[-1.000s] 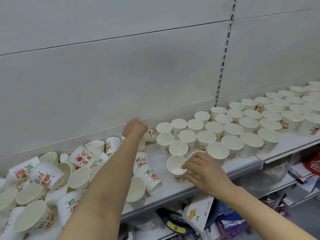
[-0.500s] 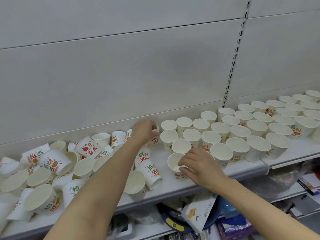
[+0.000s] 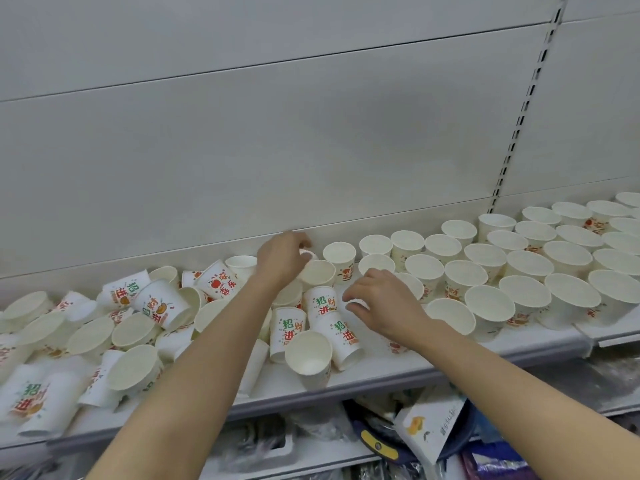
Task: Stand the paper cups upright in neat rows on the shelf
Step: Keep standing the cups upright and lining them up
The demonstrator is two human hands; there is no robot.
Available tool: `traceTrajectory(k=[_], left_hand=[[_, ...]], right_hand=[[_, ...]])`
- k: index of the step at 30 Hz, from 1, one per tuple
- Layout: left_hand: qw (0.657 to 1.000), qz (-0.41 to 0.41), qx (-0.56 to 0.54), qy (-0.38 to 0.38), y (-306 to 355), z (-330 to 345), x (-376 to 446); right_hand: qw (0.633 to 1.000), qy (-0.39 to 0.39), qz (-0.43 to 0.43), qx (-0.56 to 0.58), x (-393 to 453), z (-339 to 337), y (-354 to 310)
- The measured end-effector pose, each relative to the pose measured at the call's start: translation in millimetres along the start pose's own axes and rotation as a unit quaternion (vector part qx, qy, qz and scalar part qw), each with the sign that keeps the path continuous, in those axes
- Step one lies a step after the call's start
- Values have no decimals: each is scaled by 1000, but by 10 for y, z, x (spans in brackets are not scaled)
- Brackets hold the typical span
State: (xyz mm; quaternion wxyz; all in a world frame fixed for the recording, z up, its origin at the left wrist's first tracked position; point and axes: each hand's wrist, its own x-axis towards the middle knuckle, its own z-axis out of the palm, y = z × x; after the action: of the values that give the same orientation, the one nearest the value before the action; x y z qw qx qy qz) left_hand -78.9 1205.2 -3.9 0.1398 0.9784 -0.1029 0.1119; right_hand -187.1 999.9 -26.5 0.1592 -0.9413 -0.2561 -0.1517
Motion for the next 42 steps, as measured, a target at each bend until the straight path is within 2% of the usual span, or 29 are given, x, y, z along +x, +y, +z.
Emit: traceTrajectory(k=[3, 6, 11, 14, 17, 23, 28, 33, 37, 42], left_hand=[[999, -32, -9, -37, -198, -202, -11], [996, -24, -40, -80, -301, -290, -108], [989, 70, -60, -115, -109, -242, -298], [978, 123, -12, -167, 82, -111, -325], [971, 140, 46, -187, 163, 4, -305], [979, 167, 31, -117, 204, 26, -324], [971, 171, 61, -156, 244, -2, -314], [973, 175, 60, -137, 392, -11, -350], [977, 144, 79, -139, 387, -79, -354], [981, 98, 111, -124, 351, -39, -415]], right_hand=[[997, -57, 29, 53, 65, -10, -62], [992, -110, 41, 54, -3, 10, -152], [986, -157, 48, -2, 35, 110, -258], [984, -168, 61, -20, 66, 112, -316], [979, -182, 87, -25, -7, 116, -381], [976, -165, 125, -65, -179, 118, -482], [974, -165, 148, -57, -147, 119, -566], [977, -147, 123, -98, -144, 83, -586], [977, -154, 95, -110, -162, 83, -541], [978, -170, 105, -59, -85, -5, -477]])
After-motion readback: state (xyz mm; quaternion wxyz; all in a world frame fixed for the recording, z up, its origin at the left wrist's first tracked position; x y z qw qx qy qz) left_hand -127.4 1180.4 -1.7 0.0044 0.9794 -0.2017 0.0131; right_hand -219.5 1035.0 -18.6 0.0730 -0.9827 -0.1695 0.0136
